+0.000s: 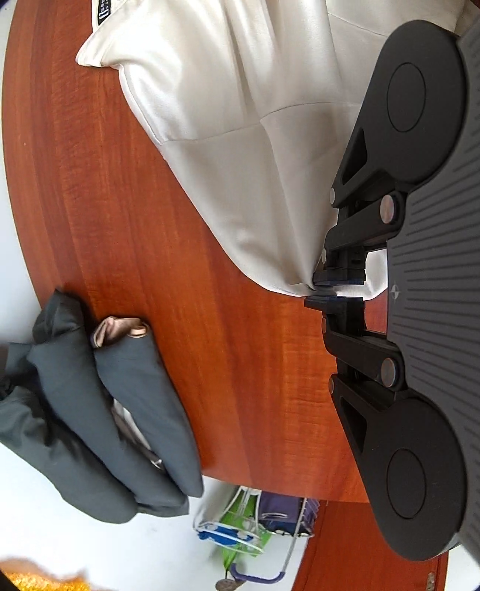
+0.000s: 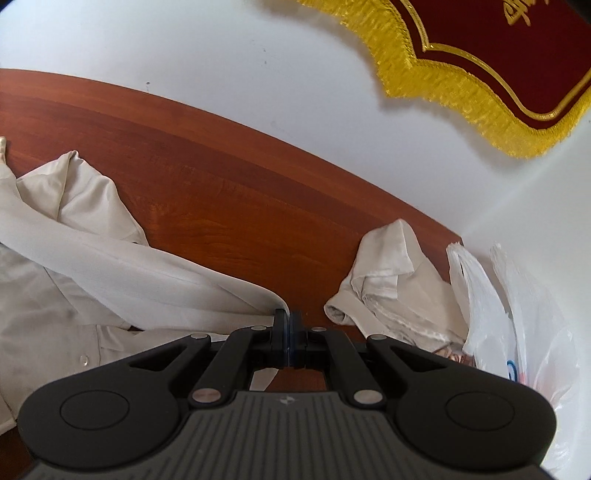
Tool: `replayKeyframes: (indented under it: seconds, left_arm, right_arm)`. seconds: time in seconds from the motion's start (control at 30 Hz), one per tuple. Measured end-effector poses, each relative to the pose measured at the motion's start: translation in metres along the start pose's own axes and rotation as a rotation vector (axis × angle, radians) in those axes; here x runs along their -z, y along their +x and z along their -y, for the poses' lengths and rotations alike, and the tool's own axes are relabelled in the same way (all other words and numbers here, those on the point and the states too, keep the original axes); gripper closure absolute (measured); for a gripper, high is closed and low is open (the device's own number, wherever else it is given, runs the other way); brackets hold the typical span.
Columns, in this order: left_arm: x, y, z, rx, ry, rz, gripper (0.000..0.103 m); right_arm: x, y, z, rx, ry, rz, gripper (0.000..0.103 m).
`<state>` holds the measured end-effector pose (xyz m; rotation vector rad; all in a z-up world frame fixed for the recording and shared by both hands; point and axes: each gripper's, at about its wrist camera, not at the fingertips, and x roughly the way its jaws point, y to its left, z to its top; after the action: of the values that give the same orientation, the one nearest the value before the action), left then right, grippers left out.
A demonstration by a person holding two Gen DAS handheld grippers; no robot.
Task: Fold clothes
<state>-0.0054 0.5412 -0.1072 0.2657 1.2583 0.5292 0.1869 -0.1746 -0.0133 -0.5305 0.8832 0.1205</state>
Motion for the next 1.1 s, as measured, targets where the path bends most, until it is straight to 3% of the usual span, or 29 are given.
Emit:
replayKeyframes:
  seconds: [0.2, 0.63, 0.73, 0.77, 0.83, 0.9, 1.1]
  left_arm:
    - [-0.015, -0.004, -0.008, -0.017, -0.018, 0.026, 0.097]
    - [-0.03, -0.011, -0.027, -0.067, -0.142, 0.026, 0.096]
    - [-0.031, -0.012, -0.028, -0.05, -0.173, 0.005, 0.09]
    - [-0.031, -0.014, -0.029, -0.038, -0.182, 0.001, 0.089]
    - [-0.029, -0.018, -0.028, -0.021, -0.193, -0.001, 0.076]
    - [-0.026, -0.023, -0.027, -0.007, -0.2, 0.002, 0.067]
    - [-0.009, -0.038, -0.02, 0.075, -0.241, -0.007, 0.064]
  right_arm:
    - [-0.052, 0.018, -0.02, 0.017, -0.067, 0.054, 0.102]
    - [-0.228, 0.079, -0.033, 0.041, -0.139, 0.245, 0.102]
    - [-0.249, 0.095, -0.044, -0.004, -0.138, 0.244, 0.1]
    - [-0.253, 0.099, -0.047, -0.02, -0.137, 0.242, 0.094]
    - [-0.259, 0.104, -0.056, -0.056, -0.146, 0.239, 0.092]
    - [-0.26, 0.104, -0.063, -0.077, -0.16, 0.242, 0.076]
    - [-0.245, 0.098, -0.07, -0.192, -0.179, 0.214, 0.072]
